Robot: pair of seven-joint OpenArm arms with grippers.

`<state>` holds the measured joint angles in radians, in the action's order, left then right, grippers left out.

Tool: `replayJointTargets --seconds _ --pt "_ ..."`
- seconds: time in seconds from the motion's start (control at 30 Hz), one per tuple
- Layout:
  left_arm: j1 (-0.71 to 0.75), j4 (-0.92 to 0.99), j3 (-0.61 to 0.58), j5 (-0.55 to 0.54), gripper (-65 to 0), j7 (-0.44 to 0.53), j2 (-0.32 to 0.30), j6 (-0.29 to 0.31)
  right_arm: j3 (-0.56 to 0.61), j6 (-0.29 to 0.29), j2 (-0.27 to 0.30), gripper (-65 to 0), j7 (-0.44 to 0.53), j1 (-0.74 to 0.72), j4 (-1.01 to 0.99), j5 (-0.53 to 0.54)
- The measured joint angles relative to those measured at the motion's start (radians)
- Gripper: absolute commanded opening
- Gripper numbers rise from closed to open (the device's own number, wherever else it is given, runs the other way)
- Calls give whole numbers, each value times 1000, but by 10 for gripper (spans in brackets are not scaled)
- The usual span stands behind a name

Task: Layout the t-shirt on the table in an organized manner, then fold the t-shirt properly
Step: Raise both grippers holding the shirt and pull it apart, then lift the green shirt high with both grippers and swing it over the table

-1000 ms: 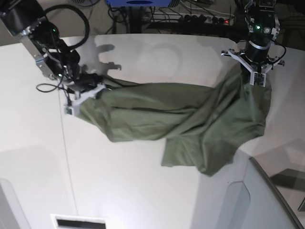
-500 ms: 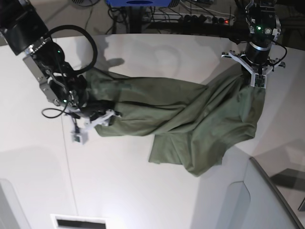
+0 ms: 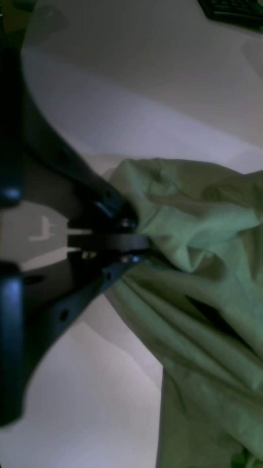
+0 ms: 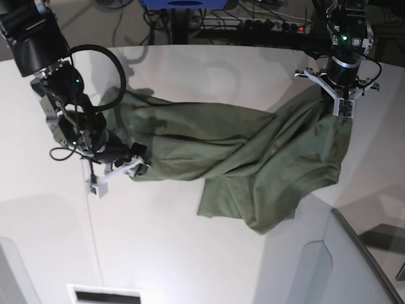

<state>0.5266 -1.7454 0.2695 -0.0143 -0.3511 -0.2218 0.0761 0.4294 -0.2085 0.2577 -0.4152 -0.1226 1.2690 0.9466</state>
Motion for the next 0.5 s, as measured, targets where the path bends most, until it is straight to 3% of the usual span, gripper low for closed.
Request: replayJointTargets --seconds 0.5 --pt "0 0 0 0 -650 0 0 0 7 0 -47 -338 -2 4 -2 0"
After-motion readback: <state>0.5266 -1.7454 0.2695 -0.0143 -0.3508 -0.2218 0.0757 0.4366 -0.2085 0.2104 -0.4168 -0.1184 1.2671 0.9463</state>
